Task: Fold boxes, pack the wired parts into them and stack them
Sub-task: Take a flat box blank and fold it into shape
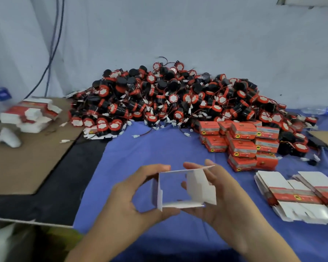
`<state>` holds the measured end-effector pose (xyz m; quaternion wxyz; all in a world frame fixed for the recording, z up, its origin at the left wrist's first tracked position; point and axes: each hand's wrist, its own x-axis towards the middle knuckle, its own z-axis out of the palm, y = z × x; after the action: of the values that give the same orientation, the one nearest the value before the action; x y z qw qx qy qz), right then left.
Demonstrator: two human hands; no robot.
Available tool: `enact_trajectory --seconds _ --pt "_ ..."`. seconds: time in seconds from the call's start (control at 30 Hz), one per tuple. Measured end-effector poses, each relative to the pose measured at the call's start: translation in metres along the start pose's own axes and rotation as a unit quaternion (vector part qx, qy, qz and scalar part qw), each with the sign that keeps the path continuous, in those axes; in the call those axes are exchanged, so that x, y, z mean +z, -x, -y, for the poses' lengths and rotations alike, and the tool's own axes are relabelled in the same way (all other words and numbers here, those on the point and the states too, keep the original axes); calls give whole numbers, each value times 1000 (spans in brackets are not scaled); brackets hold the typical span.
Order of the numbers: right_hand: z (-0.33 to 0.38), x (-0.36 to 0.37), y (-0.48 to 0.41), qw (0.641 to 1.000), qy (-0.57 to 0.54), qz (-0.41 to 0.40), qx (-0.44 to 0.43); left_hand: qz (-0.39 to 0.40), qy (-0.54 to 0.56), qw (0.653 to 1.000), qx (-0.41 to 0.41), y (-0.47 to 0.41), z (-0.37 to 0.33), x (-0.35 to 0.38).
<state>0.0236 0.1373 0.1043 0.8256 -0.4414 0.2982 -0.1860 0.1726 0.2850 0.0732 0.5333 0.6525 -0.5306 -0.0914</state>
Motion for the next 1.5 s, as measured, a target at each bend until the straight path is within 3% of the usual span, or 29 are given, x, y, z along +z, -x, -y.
enact_trajectory --seconds 0.2,0.37,0.5,0.63,0.77,0.87,1.03,1.17,1.3,1.37,1.5 --pt "0 0 6 985 133 107 37 26 -3 999 -31 14 1 -23" --pt "3 5 8 982 129 126 51 49 45 996 -60 20 -3 -30" --pt "3 6 9 978 165 113 59 75 54 992 -87 24 -5 -28" --pt "1 3 9 973 205 88 52 44 52 994 -89 26 -3 -17" --pt "3 4 10 966 246 69 30 36 124 988 -82 29 5 -4" --pt "3 1 11 972 224 70 28 24 207 975 -78 33 7 2" --pt "-16 10 14 982 191 12 7 -81 291 947 -109 27 3 20" --pt "-33 16 12 980 198 -23 -13 -111 290 941 -135 25 7 30" --pt "-36 7 14 973 222 52 -30 -122 283 938 -157 29 17 35" --pt "-34 0 14 973 207 98 -10 -145 317 921 -176 29 20 36" --pt "-35 -10 16 990 38 129 29 -168 330 913 -174 29 16 37"
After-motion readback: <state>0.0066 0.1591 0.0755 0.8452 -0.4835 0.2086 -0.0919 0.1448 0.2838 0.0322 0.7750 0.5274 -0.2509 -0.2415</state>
